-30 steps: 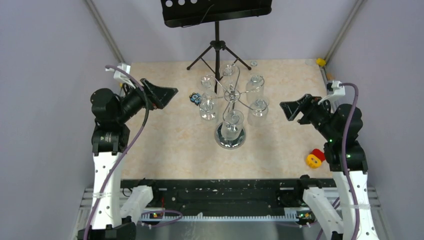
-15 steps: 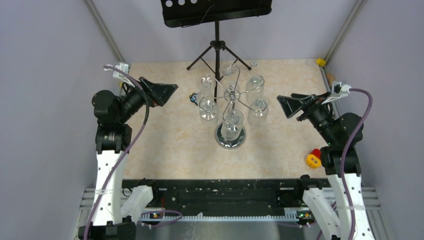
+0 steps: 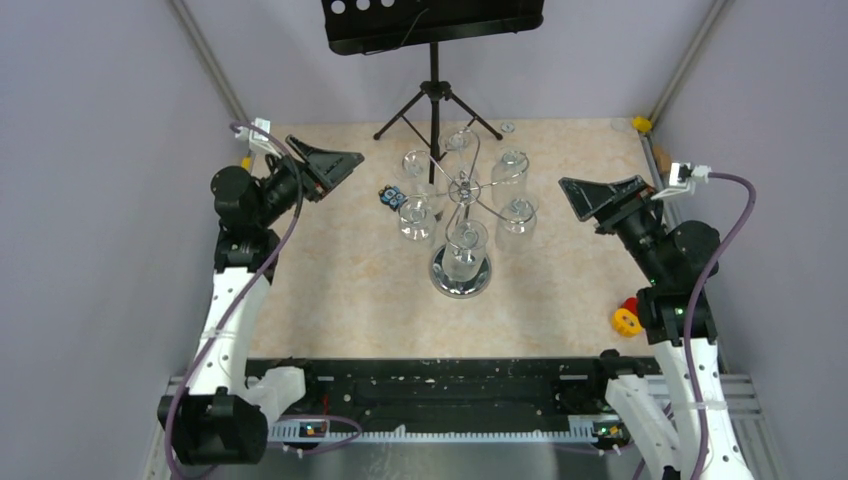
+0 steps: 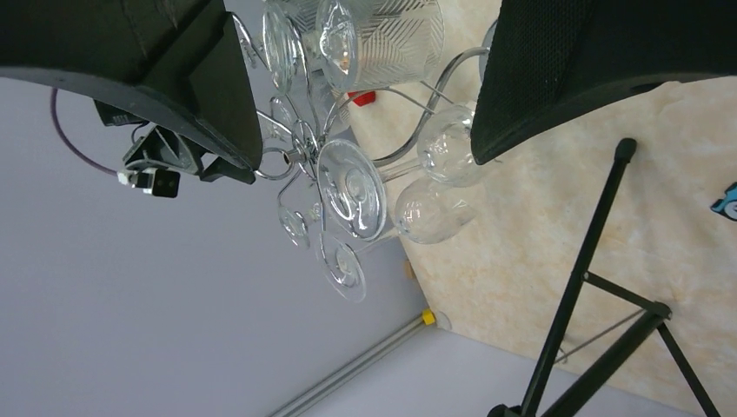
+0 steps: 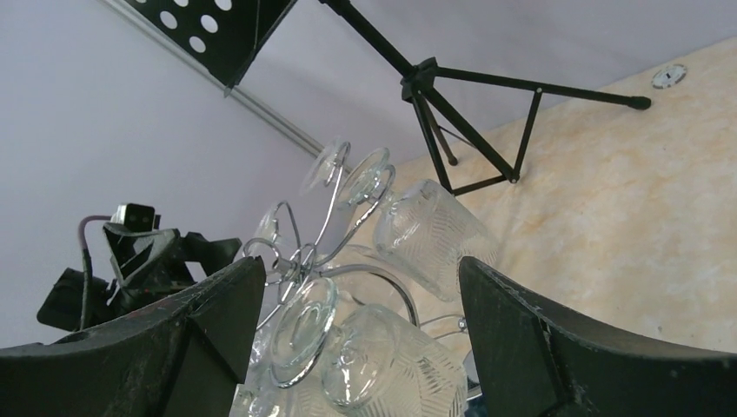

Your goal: Take the wine glass off the wine glass rack

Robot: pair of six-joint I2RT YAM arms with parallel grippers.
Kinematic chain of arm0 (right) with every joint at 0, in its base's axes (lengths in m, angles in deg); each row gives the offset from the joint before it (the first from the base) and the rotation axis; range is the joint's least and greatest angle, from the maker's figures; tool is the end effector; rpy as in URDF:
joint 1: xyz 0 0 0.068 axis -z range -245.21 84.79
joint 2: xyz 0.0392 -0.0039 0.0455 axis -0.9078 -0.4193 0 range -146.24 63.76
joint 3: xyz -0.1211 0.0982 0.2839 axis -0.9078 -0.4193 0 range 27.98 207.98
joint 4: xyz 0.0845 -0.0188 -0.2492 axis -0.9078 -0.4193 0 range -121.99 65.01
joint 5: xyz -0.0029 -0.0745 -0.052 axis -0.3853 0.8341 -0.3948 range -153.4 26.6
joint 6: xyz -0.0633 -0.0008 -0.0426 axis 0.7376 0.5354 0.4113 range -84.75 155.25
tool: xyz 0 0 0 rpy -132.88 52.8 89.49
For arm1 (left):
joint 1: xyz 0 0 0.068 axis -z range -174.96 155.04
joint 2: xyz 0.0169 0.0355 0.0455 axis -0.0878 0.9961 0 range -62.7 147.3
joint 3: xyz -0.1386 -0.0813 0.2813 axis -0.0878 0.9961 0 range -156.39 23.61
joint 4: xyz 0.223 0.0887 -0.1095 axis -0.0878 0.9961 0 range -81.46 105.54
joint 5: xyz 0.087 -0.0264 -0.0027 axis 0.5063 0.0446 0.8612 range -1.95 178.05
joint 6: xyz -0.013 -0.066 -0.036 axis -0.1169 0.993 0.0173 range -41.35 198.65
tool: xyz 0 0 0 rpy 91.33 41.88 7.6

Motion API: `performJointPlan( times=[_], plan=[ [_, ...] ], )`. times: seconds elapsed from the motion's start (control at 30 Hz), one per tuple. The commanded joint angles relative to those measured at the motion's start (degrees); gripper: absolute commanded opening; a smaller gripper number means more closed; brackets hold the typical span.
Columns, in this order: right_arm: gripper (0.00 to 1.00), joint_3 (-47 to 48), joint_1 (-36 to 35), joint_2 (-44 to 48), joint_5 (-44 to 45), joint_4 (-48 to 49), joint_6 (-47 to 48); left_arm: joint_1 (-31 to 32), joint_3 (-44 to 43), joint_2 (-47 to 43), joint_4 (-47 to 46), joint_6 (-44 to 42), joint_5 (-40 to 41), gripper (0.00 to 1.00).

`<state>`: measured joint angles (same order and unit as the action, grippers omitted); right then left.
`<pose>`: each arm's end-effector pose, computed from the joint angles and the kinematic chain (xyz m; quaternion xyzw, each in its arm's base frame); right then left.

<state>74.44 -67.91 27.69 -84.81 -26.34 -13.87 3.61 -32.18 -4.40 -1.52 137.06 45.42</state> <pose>0.1280 0.0298 0.4246 0.1215 0.6419 0.4351 0.6196 0.2250 -0.0383 0.4479 -0.0693 0.6685 -0.5448 0.5015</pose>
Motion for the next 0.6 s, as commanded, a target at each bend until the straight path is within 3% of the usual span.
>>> performJointPlan(
  times=[0.0, 0.37, 0.57],
  plan=[
    [0.84, -0.9, 0.4, 0.3, 0.9, 1.4, -3.0, 3.0, 0.5, 2.5, -6.4, 5.4, 0.3, 0.92],
    [0.80, -1.2, 0.4, -0.9, -0.8, 0.7, -5.2, 11.2, -1.1, 10.1, -8.8, 6.2, 5.7, 0.82],
    [0.78, -0.9, 0.3, -0.7, -1.6, -0.2, -5.4, 12.9, -2.0, 13.2, -9.8, 8.7, 5.7, 0.61]
  ],
)
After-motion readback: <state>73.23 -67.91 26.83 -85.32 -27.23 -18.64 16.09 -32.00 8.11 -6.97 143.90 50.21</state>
